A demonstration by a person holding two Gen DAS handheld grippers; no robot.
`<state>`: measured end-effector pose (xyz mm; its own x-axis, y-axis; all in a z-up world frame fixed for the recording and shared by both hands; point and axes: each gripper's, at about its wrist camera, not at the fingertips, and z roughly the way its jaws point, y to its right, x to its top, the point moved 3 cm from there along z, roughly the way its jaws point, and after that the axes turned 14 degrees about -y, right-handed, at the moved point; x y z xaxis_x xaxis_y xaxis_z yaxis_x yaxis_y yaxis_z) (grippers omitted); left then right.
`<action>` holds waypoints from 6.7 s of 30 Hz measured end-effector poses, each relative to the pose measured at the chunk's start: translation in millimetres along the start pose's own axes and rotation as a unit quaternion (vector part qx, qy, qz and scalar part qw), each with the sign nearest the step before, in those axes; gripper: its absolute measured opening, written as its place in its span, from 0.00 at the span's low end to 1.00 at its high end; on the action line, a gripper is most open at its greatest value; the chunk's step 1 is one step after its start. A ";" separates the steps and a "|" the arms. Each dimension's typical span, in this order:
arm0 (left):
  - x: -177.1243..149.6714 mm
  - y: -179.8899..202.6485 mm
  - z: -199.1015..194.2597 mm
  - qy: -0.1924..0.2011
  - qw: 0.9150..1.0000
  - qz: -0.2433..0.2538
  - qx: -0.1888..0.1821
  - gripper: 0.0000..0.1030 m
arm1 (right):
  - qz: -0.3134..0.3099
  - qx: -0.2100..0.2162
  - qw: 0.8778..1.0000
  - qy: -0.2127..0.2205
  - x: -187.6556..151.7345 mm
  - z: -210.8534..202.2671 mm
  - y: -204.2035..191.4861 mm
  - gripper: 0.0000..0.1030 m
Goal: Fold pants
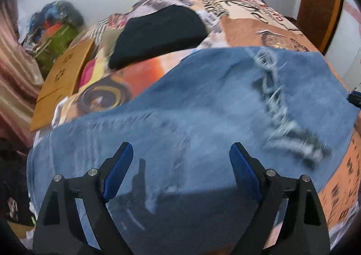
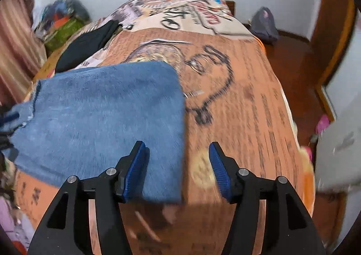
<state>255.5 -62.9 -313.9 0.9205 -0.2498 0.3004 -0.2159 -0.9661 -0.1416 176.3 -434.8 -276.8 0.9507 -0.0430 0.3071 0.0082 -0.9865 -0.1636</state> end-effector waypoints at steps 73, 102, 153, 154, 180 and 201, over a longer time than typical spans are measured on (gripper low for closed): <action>-72.9 -175.4 29.3 0.040 0.937 -0.318 -0.137 0.48 | -0.140 0.030 0.989 0.044 5.8 22.0 -185.1 0.69; 1.5 -102.3 -107.1 0.166 0.972 -0.157 -0.051 0.12 | 0.000 0.015 0.998 0.057 -16.4 -15.5 -83.8 0.69; -17.8 -125.7 -0.1 0.081 0.959 -0.266 -0.061 0.27 | -0.032 0.001 0.998 0.056 -18.1 -1.2 -105.6 0.78; -14.3 -120.9 -10.0 0.091 0.961 -0.256 -0.051 0.26 | -0.031 0.002 0.998 0.057 -18.3 -1.3 -105.4 0.78; 61.6 44.1 -180.0 0.274 0.961 -0.013 -0.024 0.22 | 0.012 0.008 0.998 0.056 -30.2 -2.7 -57.2 0.78; 90.4 173.7 -134.6 0.210 0.966 0.123 -0.088 0.21 | 0.028 0.066 0.994 0.077 -36.2 1.5 -48.9 0.81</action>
<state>257.4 -262.2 -184.3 0.6284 -0.4425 0.6398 -0.4978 -0.8608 -0.1064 142.0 -384.7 -281.3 0.8918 -0.1320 0.4327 0.0064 -0.9527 -0.3038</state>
